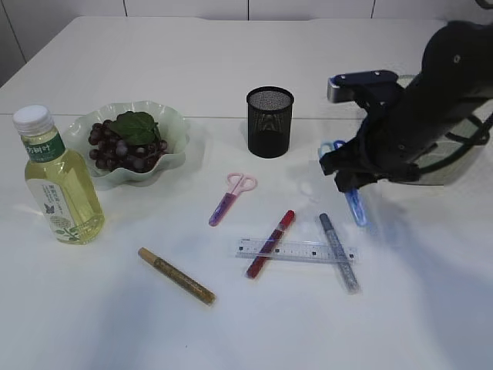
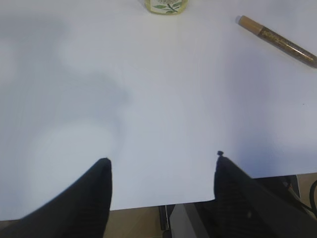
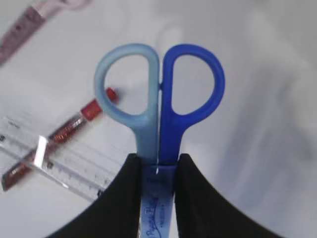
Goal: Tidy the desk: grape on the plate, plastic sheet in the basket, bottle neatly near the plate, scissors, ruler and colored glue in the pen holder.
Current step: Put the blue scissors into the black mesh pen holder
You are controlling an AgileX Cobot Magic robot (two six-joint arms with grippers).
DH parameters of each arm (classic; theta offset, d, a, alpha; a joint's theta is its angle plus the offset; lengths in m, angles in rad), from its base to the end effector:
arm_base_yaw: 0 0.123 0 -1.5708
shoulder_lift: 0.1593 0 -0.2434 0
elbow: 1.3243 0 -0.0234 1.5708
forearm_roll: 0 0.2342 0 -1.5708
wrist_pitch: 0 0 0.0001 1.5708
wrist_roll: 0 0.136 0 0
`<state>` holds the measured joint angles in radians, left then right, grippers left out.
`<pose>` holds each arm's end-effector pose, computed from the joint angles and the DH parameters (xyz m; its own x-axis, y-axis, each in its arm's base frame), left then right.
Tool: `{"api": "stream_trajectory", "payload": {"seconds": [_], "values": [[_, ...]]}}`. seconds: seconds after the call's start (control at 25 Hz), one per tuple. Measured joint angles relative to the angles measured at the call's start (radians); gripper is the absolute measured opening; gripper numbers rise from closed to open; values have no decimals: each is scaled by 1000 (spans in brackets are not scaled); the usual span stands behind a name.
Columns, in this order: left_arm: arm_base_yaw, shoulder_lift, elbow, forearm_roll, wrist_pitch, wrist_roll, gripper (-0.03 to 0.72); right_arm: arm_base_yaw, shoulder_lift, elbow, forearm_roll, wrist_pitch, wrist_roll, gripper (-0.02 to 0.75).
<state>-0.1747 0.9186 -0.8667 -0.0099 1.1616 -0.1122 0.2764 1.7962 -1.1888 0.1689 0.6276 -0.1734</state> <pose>0.1735 -0.0319 0.2463 -0.9037 0.0418 -0.4262 0.0734 0.9956 -0.0580 0.3451 0.1118 0.1294 -0.8627 -0.2822 -0.4197 -0.3426 0.9365 0.0746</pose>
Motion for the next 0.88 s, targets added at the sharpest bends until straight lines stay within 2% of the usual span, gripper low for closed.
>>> {"api": "stream_trajectory", "payload": {"seconds": [0.36,0.88], "values": [[0,0,0,0,-26,0,467,6,50,-199,4,-75,0,154],[0,-2,0,0,-52,0,465,6,217,-444,41,-288,0,154]]}}
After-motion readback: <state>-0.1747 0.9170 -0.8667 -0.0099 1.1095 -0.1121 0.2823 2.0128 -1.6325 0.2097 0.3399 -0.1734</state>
